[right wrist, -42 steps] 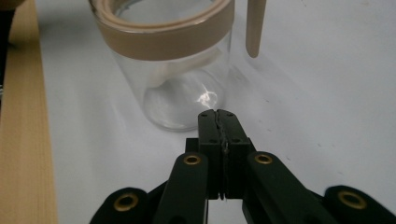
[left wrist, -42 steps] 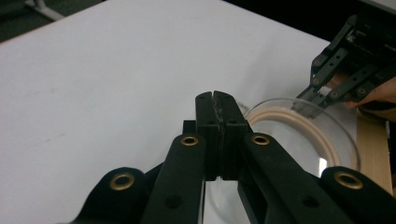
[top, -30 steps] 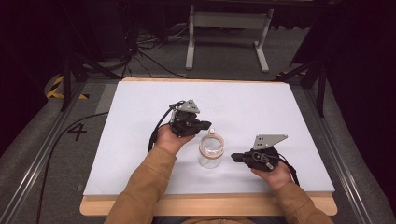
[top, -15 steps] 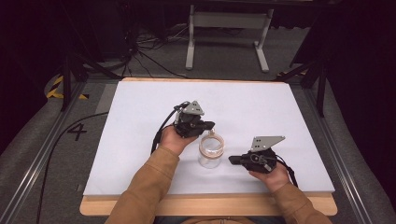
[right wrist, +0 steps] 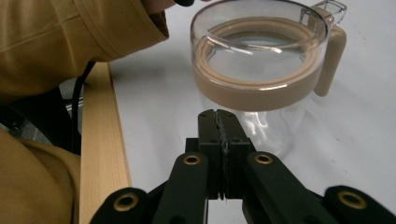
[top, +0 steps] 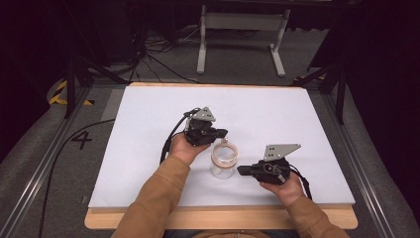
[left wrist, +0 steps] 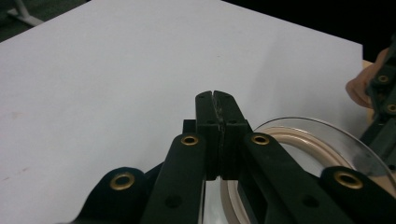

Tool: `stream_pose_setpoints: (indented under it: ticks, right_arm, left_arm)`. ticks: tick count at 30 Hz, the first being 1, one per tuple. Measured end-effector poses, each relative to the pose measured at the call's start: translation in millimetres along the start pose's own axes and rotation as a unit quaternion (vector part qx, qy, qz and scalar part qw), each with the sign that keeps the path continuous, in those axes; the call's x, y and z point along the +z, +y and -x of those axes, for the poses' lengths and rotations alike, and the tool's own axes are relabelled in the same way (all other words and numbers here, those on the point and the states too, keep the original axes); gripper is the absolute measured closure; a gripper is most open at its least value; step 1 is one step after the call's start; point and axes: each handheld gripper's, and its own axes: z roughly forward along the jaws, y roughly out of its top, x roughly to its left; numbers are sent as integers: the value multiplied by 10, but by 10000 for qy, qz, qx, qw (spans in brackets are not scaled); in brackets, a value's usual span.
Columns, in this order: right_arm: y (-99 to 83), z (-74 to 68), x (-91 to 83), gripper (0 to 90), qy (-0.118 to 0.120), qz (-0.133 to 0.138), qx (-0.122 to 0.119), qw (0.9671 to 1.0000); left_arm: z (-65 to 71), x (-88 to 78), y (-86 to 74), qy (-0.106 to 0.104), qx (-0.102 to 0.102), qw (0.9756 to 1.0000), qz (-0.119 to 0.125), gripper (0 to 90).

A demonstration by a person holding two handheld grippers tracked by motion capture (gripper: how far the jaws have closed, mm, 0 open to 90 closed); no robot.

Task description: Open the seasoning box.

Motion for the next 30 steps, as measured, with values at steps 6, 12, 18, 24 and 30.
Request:
stream_pose_setpoints:
  ticks: [6,12,18,24,30]
  right_arm:
    - [32,-16,29,893,94,102,61,9999]
    - [52,-28,52,893,85,131,45,9999]
    - [66,-44,74,893,117,138,25,9998]
    - [79,-53,82,893,116,167,50,9998]
    - [85,-57,100,894,121,155,52,9998]
  left_arm:
    - [-9,-1,-2,-40,-31,10000,2,897]
    - [-20,-1,-3,-57,-9,10000,11,897]
    - [-24,5,-9,-67,-47,10000,50,898]
    - [-26,8,-10,-78,-48,9999,63,898]
    - [-39,9,-12,-115,-66,9999,37,898]
